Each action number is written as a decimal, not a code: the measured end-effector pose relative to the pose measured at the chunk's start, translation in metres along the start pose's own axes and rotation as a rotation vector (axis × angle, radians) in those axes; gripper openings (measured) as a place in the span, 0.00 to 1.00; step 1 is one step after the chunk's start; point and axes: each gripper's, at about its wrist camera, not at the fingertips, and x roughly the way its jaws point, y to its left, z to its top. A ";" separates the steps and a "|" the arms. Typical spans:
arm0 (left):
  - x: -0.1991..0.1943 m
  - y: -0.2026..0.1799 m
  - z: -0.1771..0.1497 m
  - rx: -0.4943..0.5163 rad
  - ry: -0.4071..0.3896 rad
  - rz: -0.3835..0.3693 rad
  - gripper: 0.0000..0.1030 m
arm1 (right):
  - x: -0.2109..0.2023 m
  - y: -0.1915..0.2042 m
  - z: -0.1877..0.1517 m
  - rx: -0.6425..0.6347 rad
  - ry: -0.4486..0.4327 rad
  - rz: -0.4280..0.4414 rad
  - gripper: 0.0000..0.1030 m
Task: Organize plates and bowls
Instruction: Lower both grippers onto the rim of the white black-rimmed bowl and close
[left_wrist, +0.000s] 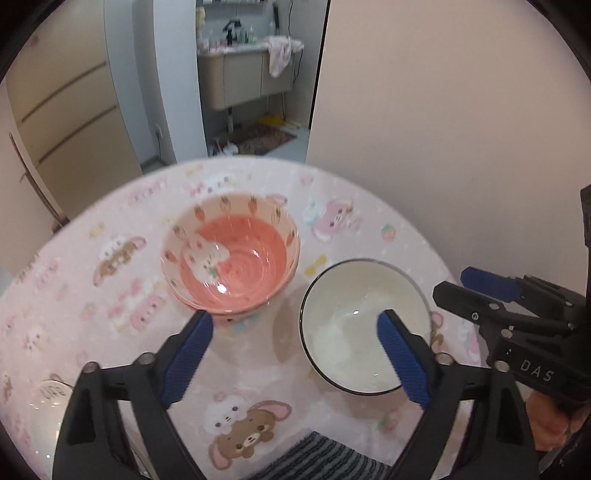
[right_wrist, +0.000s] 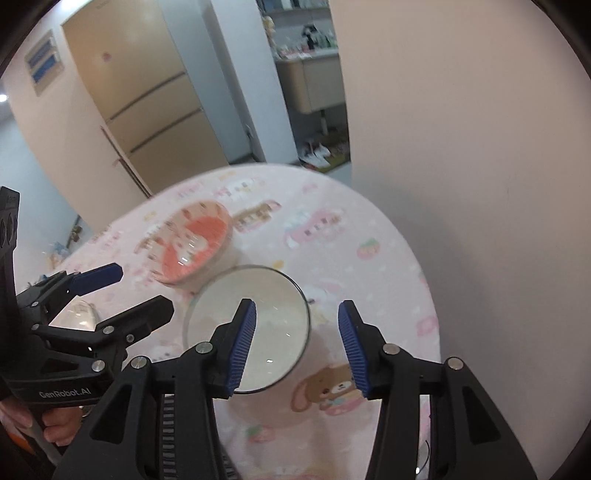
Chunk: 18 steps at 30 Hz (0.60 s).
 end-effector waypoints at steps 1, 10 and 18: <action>0.008 0.001 -0.001 -0.005 0.022 -0.001 0.82 | 0.006 -0.002 -0.001 0.007 0.016 0.001 0.44; 0.054 0.003 -0.014 -0.049 0.151 -0.096 0.49 | 0.052 -0.010 -0.013 0.062 0.132 0.058 0.40; 0.077 0.004 -0.019 -0.047 0.187 -0.110 0.33 | 0.072 -0.011 -0.017 0.085 0.173 0.083 0.26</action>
